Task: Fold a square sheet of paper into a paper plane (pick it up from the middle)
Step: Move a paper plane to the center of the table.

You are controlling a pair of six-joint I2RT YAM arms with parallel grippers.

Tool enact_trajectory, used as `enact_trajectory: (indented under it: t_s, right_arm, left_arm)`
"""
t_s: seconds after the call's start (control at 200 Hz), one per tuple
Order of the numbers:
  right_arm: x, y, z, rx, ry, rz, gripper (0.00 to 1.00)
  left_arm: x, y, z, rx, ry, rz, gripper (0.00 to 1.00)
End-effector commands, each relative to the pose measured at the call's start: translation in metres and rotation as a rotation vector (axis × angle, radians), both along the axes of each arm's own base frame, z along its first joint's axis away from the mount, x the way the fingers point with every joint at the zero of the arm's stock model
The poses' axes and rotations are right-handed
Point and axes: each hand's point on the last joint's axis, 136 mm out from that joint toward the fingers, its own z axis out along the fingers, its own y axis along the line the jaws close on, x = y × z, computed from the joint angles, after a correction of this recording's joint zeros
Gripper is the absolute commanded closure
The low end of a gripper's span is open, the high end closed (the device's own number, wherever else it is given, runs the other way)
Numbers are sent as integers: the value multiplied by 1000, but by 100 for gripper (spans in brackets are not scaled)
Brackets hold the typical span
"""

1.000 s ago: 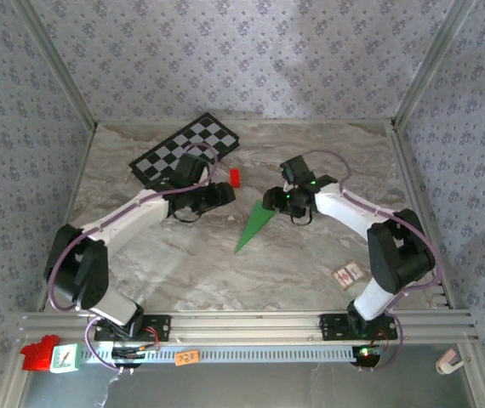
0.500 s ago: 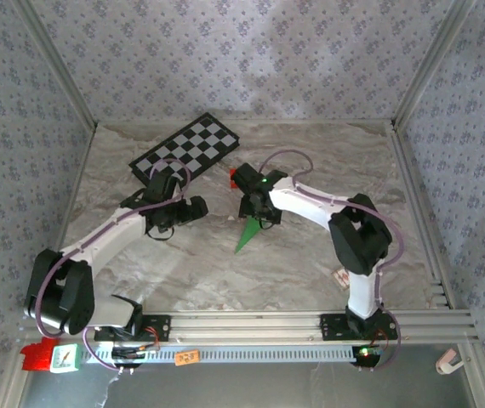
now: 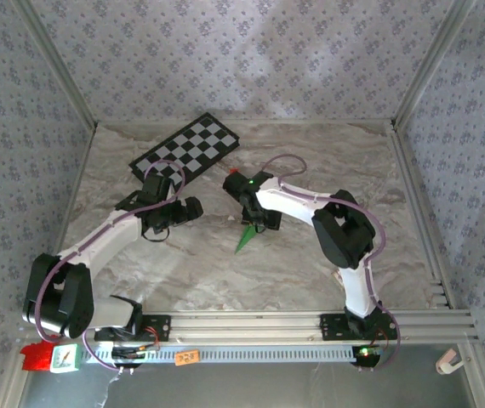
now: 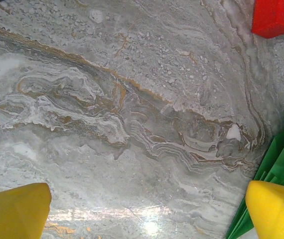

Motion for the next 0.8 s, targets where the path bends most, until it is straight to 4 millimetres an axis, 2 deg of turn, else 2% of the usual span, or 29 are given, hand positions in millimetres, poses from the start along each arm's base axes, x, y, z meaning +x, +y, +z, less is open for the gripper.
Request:
enact_trajectory:
  t_s: [0.0, 0.295, 0.795]
  right_arm:
    - [-7, -15, 12, -23, -29, -57, 42]
    - [-6, -21, 16, 2, -53, -100, 52]
    - [-5, -15, 2, 52, -26, -118, 59]
  left_arm:
    - [8, -5, 7, -24, -20, -19, 0]
    - [7, -6, 4, -30, -7, -14, 0]
    - [8, -9, -4, -36, 20, -18, 0]
